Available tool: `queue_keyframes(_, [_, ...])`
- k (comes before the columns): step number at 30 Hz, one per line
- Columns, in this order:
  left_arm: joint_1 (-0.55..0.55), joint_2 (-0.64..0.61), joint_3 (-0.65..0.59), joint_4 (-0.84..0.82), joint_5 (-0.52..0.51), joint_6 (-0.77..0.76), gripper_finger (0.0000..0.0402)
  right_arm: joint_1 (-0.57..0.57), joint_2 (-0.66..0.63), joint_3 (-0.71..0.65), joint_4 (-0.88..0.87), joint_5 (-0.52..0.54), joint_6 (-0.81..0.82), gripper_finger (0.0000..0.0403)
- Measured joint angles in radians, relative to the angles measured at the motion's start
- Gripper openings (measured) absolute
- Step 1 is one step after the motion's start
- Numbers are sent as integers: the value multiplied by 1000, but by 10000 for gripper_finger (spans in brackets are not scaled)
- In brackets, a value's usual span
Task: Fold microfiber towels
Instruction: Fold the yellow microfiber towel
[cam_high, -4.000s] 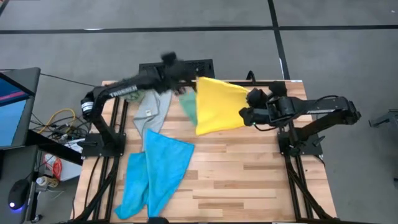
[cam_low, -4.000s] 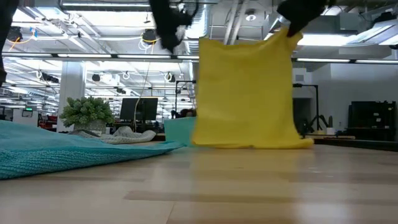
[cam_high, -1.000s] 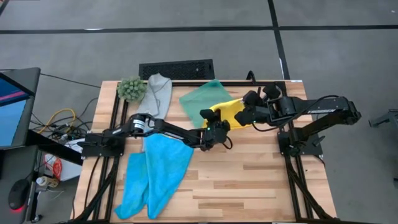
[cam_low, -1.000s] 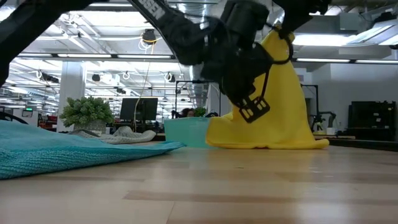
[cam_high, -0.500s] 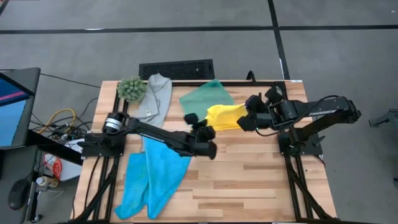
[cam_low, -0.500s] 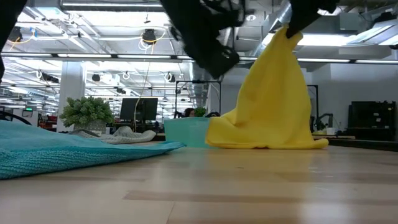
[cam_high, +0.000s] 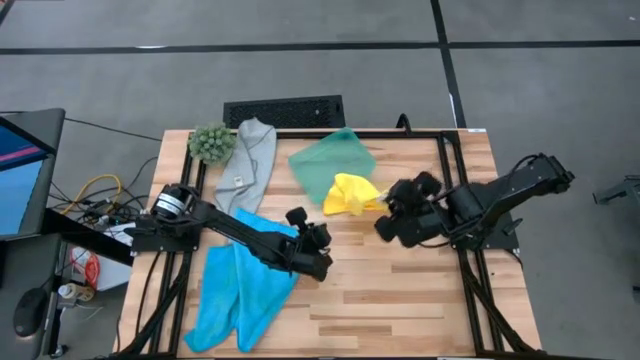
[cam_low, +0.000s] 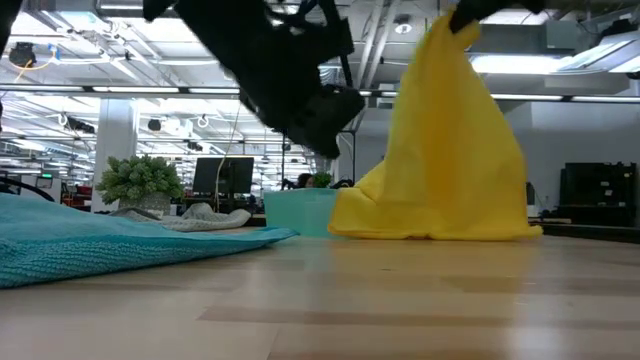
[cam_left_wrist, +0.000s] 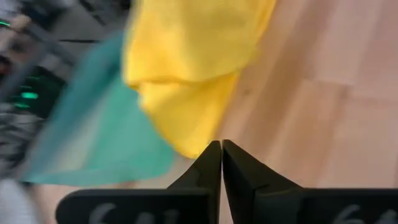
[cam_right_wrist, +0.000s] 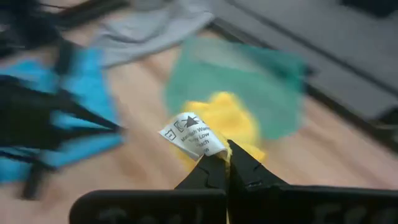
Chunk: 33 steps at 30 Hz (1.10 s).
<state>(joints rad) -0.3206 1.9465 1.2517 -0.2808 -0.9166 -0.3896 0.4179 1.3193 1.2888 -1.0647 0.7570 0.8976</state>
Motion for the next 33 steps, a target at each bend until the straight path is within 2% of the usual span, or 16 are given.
queue_keyframes(4, [-30, 1, -38, 82, 28, -14, 32, 52, 79, -2, 151, -126, -51, 5])
queue_keyframes(11, [-56, 1, -131, 324, -13, 22, 86, 75, 234, -3, 285, -160, -58, 5])
queue_keyframes(16, [-61, 1, -180, 339, 2, -81, 127, 35, 292, -1, 353, -192, -71, 6])
queue_keyframes(23, [-63, 16, -214, 385, 46, -237, 176, 11, 283, -3, 431, -210, -157, 6])
queue_keyframes(28, [-54, 38, -212, 534, 26, -179, 196, 3, 259, 1, 499, -207, -197, 5])
queue_keyframes(33, [-41, 71, -196, 573, 48, -176, 204, -1, 261, -1, 502, -205, -201, 5])
